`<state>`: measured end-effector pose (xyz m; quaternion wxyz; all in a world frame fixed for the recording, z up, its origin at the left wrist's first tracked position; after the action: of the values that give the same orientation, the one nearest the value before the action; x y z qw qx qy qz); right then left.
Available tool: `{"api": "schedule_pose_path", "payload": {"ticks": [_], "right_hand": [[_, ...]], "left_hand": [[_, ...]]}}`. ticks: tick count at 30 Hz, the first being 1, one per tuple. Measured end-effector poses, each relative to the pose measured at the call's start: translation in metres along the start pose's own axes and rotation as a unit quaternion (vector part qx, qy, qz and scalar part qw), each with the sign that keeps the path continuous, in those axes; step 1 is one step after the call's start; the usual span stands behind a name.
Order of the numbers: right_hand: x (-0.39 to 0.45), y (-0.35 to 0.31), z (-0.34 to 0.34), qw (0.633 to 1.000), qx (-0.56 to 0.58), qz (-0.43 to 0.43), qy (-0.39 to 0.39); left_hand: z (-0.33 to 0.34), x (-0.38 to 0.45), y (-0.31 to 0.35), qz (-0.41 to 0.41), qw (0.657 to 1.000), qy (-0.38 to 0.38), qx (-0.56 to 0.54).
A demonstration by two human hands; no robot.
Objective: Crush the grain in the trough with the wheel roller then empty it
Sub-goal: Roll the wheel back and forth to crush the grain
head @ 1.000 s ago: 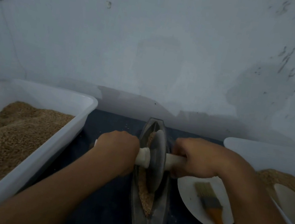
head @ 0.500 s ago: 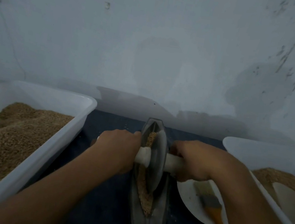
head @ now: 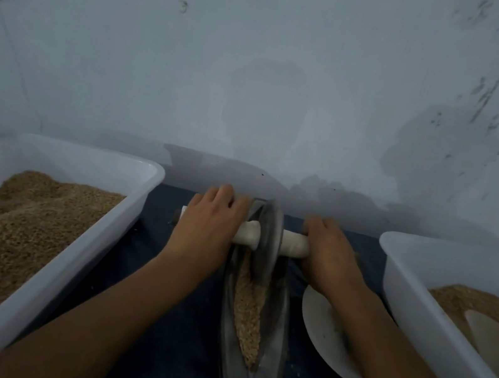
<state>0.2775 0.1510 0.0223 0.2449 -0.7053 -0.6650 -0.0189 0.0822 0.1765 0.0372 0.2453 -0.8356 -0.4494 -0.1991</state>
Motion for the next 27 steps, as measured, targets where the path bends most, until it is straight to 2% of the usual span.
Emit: {"api": "schedule_pose_path", "payload": {"ticks": [4, 7, 10, 12, 15, 22, 24, 27], "right_hand": [[0.000, -0.001, -0.002, 0.996, -0.038, 0.021, -0.078], [-0.007, -0.009, -0.005, 0.985, -0.106, 0.006, -0.137], [-0.019, -0.022, -0.012, 0.954, -0.161, 0.019, -0.252], [-0.030, -0.030, -0.019, 0.929, -0.178, 0.033, -0.323], [-0.045, -0.038, -0.027, 0.903, -0.177, 0.047, -0.388], [-0.050, -0.040, -0.032, 0.901, -0.139, 0.045, -0.408], [-0.046, -0.039, -0.029, 0.907, -0.133, 0.040, -0.397], [-0.035, -0.035, -0.022, 0.927, -0.144, 0.026, -0.345]], "left_hand": [[0.002, -0.005, -0.004, -0.058, 0.993, -0.060, 0.083], [0.006, -0.006, -0.008, -0.049, 0.985, -0.135, 0.097], [0.009, -0.011, -0.009, -0.031, 0.968, -0.236, 0.084], [0.004, -0.016, -0.007, -0.019, 0.957, -0.276, 0.086], [-0.008, -0.021, -0.002, -0.002, 0.941, -0.329, 0.076], [-0.011, -0.026, 0.002, 0.024, 0.907, -0.413, 0.077], [-0.008, -0.024, 0.002, 0.014, 0.911, -0.407, 0.069], [-0.004, -0.018, 0.002, -0.008, 0.937, -0.343, 0.060]]}}
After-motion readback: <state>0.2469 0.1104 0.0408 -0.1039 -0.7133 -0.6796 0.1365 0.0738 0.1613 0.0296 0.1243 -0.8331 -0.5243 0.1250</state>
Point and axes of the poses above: each hand's wrist, its own x-axis towards the middle knuckle, its own z-axis out of the palm, y = z × x, the point moved 5 cm from there along x, towards the middle knuckle, and after that the axes turned 11 degrees about x, right-handed, at the moved point
